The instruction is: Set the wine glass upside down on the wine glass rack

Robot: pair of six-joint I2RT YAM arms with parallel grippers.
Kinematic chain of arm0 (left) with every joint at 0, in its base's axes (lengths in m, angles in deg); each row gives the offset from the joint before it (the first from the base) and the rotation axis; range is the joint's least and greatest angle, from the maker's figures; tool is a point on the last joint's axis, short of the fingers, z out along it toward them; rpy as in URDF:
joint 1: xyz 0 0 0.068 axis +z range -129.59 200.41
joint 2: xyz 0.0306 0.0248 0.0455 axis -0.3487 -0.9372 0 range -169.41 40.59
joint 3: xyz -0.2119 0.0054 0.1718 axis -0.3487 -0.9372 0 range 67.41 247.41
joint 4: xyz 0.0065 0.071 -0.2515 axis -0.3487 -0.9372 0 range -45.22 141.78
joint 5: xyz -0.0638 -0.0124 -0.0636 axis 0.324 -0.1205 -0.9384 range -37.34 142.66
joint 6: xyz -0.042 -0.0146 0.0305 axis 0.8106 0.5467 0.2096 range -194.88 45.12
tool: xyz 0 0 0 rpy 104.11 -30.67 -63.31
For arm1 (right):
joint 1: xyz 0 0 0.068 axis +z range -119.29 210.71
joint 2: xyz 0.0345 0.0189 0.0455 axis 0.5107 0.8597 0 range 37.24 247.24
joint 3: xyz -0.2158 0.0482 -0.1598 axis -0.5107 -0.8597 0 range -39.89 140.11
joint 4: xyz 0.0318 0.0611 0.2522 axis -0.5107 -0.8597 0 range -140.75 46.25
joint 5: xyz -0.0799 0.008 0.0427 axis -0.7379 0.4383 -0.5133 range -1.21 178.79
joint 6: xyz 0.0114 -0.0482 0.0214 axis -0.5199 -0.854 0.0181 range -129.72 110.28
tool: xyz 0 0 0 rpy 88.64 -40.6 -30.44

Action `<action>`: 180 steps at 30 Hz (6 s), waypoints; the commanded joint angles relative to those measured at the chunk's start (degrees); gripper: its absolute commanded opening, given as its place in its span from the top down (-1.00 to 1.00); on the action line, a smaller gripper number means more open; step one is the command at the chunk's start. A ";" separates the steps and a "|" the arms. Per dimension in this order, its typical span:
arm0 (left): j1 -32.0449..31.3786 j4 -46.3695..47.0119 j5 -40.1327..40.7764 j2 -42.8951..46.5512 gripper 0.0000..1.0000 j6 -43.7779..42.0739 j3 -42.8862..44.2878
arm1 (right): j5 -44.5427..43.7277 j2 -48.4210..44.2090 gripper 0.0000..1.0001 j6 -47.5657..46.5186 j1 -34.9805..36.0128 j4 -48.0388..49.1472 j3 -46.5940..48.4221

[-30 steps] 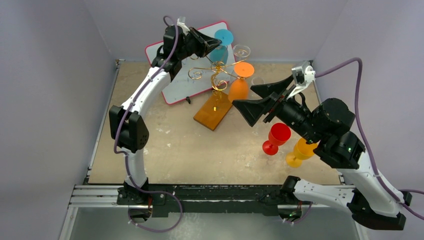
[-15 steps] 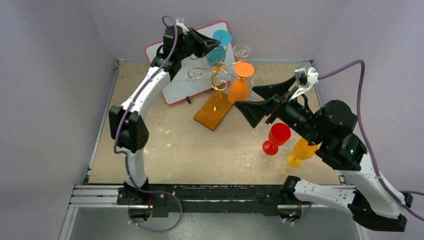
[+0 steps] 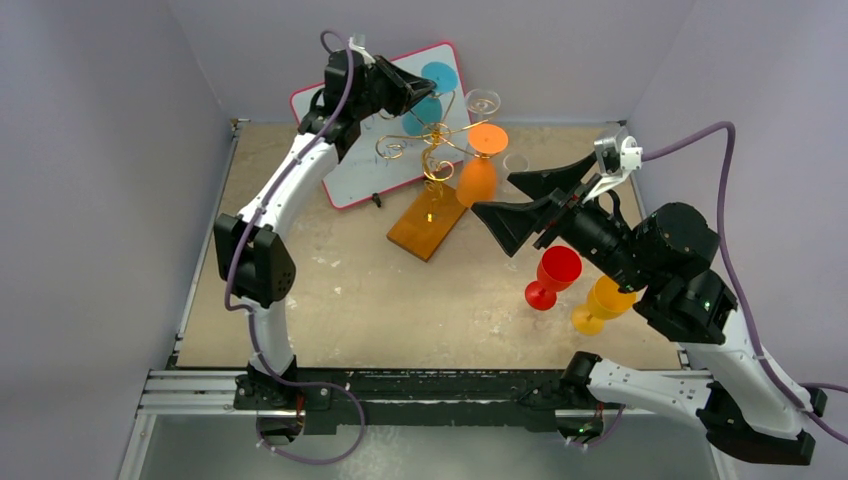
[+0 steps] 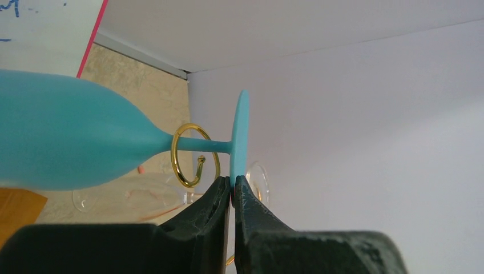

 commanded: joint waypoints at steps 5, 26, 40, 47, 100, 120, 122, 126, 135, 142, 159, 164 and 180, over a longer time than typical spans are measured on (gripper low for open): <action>0.99 -2.48 3.08 4.35 0.79 -4.07 2.32 | -1.37 -0.80 -1.00 0.67 0.33 2.79 0.15; 1.24 -7.08 7.43 7.17 0.47 -6.67 3.98 | -1.19 -1.01 -1.00 1.38 0.32 1.80 -0.43; 1.57 -15.27 16.69 14.27 -0.32 -15.92 4.59 | -2.24 -3.04 -1.00 2.61 0.31 -0.65 -4.55; 1.64 -22.55 17.86 20.85 -0.46 -22.63 -0.17 | -8.63 -2.31 -1.00 5.60 0.36 -5.29 -3.79; 1.65 -14.23 13.64 63.16 -0.79 -50.65 -66.23 | -37.14 11.42 -0.09 45.86 -12.44 -43.21 -18.86; 1.66 -14.18 15.06 63.51 -0.76 -50.56 -66.46 | -34.45 13.11 0.27 35.51 -15.89 -33.59 -23.78; 1.62 -14.27 15.25 63.62 -0.75 -50.66 -66.55 | -34.18 13.60 0.35 34.77 -15.88 -33.22 -23.81; 1.61 -14.22 15.34 63.93 -0.75 -50.58 -66.53 | -33.16 14.35 0.64 33.25 -15.90 -32.59 -23.70; 1.61 -13.65 15.31 64.42 -0.71 -50.24 -67.06 | -30.52 12.52 1.00 29.00 -15.86 -31.41 -22.63; 1.62 -11.99 14.25 65.23 -0.63 -49.30 -67.15 | -25.41 8.80 1.00 21.49 -15.85 -29.98 -18.32; 1.62 -0.26 -0.17 75.29 -0.66 -56.97 -68.07 | 12.25 -2.97 1.00 -3.80 -15.82 -13.66 -14.77; 1.68 -0.53 -6.81 79.75 -0.68 -66.04 -68.10 | 23.62 -5.22 1.00 -4.93 -15.81 -10.60 -13.67; 1.68 -19.09 -31.00 83.82 -0.68 -96.32 -59.83 | 52.18 -2.77 1.00 1.88 -15.87 3.82 -10.62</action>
